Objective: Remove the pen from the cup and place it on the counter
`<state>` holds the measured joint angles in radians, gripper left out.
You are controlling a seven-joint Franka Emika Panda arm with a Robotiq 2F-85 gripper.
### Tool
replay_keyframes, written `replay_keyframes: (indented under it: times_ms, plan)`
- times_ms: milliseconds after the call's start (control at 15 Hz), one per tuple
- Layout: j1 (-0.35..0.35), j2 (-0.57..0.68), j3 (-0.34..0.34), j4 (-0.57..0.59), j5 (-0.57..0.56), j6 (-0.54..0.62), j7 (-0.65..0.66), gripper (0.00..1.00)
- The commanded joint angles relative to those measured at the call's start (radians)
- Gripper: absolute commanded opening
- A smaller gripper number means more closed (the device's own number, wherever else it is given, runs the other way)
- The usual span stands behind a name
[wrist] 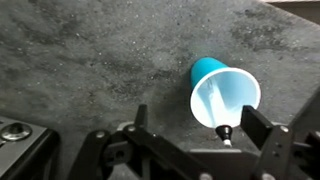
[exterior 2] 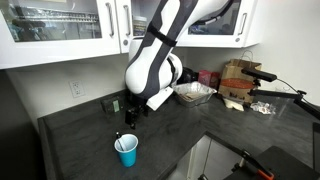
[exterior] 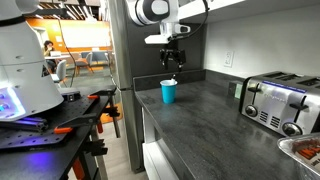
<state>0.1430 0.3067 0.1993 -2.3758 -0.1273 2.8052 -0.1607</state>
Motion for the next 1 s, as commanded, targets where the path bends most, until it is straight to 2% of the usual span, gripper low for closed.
replay_keyframes:
  times_ms: [0,200,267,333,467,667,800,933]
  plan:
    - [0.001,-0.002,-0.002,0.001,0.005,-0.003,-0.012,1.0]
    - [-0.001,-0.002,-0.002,0.002,0.005,-0.004,-0.015,1.0]
    - [-0.039,-0.007,0.036,-0.02,0.06,0.045,-0.062,1.0]
    - [0.002,-0.015,-0.01,-0.034,0.006,0.072,0.004,1.0]
    - [0.07,-0.005,-0.078,-0.049,-0.117,0.141,0.052,1.0]
    - [0.131,0.03,-0.127,-0.075,-0.224,0.3,0.075,1.0]
    - [0.179,0.056,-0.138,-0.076,-0.237,0.329,0.087,1.0]
    - [0.208,0.08,-0.129,-0.067,-0.213,0.306,0.101,1.0]
